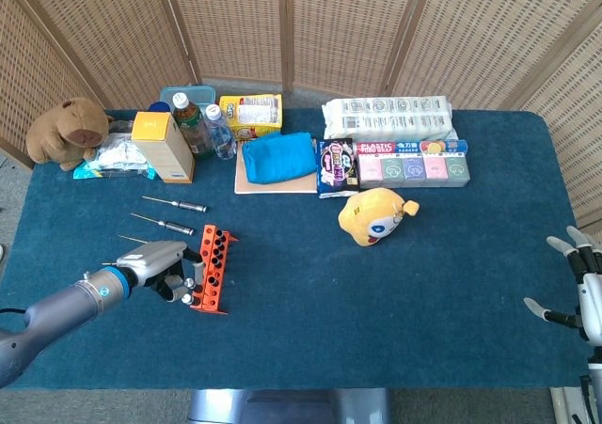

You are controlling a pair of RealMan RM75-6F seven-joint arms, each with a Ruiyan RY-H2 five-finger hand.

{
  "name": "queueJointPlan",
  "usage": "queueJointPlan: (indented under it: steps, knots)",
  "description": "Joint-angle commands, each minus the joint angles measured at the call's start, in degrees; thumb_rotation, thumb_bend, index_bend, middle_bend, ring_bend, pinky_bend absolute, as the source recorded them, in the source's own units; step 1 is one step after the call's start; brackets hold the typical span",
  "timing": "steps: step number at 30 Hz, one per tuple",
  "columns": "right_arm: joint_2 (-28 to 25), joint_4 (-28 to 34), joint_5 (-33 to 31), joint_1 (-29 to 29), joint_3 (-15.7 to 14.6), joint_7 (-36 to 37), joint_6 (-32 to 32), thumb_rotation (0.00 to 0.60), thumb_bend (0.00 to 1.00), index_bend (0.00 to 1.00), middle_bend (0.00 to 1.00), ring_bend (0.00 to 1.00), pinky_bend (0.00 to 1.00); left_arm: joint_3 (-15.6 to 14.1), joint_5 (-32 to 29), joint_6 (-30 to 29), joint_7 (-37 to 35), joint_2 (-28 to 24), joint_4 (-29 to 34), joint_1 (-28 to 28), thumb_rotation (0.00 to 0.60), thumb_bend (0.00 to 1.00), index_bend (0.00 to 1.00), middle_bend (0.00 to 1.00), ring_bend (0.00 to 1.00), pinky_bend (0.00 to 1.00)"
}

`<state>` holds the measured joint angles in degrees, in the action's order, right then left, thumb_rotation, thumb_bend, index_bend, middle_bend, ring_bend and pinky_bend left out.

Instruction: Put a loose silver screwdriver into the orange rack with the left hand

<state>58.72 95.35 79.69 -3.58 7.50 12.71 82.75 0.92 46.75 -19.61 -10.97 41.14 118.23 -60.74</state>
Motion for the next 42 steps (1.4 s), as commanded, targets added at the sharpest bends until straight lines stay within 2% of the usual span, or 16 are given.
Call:
queueJointPlan:
  steps: [1,7,12,13,15,18,20,23,25,30,31,32,33,35,42]
  knots:
    - [0.03,0.03,0.06,-0.06,-0.02,-0.03,-0.07,0.600,0.02,0.18,0.06,0.00,0.00,0.92,0.05,-0.81,-0.79,-0.51,0.43,0.52,0.600,0.41,0.37,1.00,1.00,0.97]
    - [0.06,0.08,0.22,-0.13,-0.11,-0.10,-0.18,0.600,0.02,0.18,0.06,0.00,0.00,4.20,2.98,-2.36,-3.71,-3.39,2.41,3.89,0.600,0.41,0.26,1.00,1.00,0.97]
    - [0.12,0.28,0.71,-0.11,-0.36,-0.39,-0.06,0.600,0.02,0.18,0.06,0.00,0.00,7.81,8.42,-3.51,-7.85,-8.29,4.49,9.26,0.600,0.38,0.18,1.00,0.98,0.97]
    - [0.13,0.36,0.84,-0.09,-0.42,-0.51,0.03,0.600,0.02,0.18,0.06,0.00,0.00,8.42,9.75,-3.92,-8.80,-9.22,4.96,10.54,0.600,0.37,0.15,1.00,0.96,0.96]
    - [0.17,0.57,1.14,-0.06,-0.53,-0.78,0.20,0.600,0.02,0.18,0.06,0.00,0.00,9.60,13.07,-5.85,-11.04,-10.63,5.51,13.77,0.600,0.34,0.09,0.93,0.87,0.93]
    - [0.11,0.96,1.96,0.01,-0.82,-1.11,0.58,0.600,0.02,0.18,0.06,0.00,0.00,9.75,18.61,-10.40,-12.59,-11.53,5.75,18.75,0.600,0.30,0.00,0.61,0.59,0.79]
    - [0.05,1.23,2.69,0.13,-1.04,-1.16,1.01,0.600,0.02,0.18,0.06,0.00,0.00,8.98,22.41,-13.85,-12.40,-11.75,5.65,21.96,0.600,0.26,0.00,0.32,0.32,0.63]
    - [-0.10,1.35,3.49,0.31,-1.35,-1.07,1.46,0.600,0.02,0.18,0.06,0.00,0.00,7.50,26.93,-19.36,-10.76,-11.45,5.11,26.07,0.600,0.20,0.00,0.08,0.09,0.45]
    - [-0.22,1.49,4.07,0.44,-1.58,-0.97,1.78,0.600,0.02,0.18,0.06,0.00,0.00,6.14,29.41,-24.35,-8.01,-10.86,4.43,29.24,0.600,0.18,0.00,0.02,0.02,0.36]
    - [-0.38,1.70,4.97,0.64,-1.90,-0.80,2.33,0.600,0.02,0.17,0.05,0.00,0.00,3.27,32.37,-34.53,-1.30,-8.42,3.39,35.70,0.600,0.15,0.00,0.00,0.00,0.16]
    - [-0.46,1.75,5.24,0.70,-2.02,-0.75,2.46,0.600,0.01,0.17,0.05,0.00,0.00,2.31,32.95,-37.84,1.15,-7.57,2.93,37.89,0.600,0.14,0.00,0.00,0.00,0.14]
    - [-0.62,1.86,5.91,0.77,-2.21,-0.75,2.80,0.600,0.01,0.17,0.05,0.00,0.00,-0.09,33.07,-45.54,6.39,-5.78,1.44,43.43,0.600,0.13,0.00,0.00,0.00,0.13]
    - [-0.71,1.91,6.23,0.83,-2.34,-0.65,2.96,0.600,0.01,0.17,0.05,0.00,0.00,-1.01,33.99,-50.63,9.41,-3.32,0.94,46.46,0.600,0.13,0.00,0.00,0.00,0.11]
    - [-0.78,1.91,6.70,0.89,-2.54,-0.49,3.14,0.600,0.01,0.17,0.05,0.00,0.00,-2.05,35.23,-57.16,13.27,0.87,-0.73,50.42,0.600,0.12,0.00,0.00,0.00,0.10]
    - [-1.13,2.05,8.16,1.24,-3.21,0.19,3.98,0.600,0.01,0.17,0.05,0.00,0.00,-3.97,38.57,-68.24,17.76,9.46,-5.38,57.95,0.600,0.12,0.00,0.00,0.00,0.09]
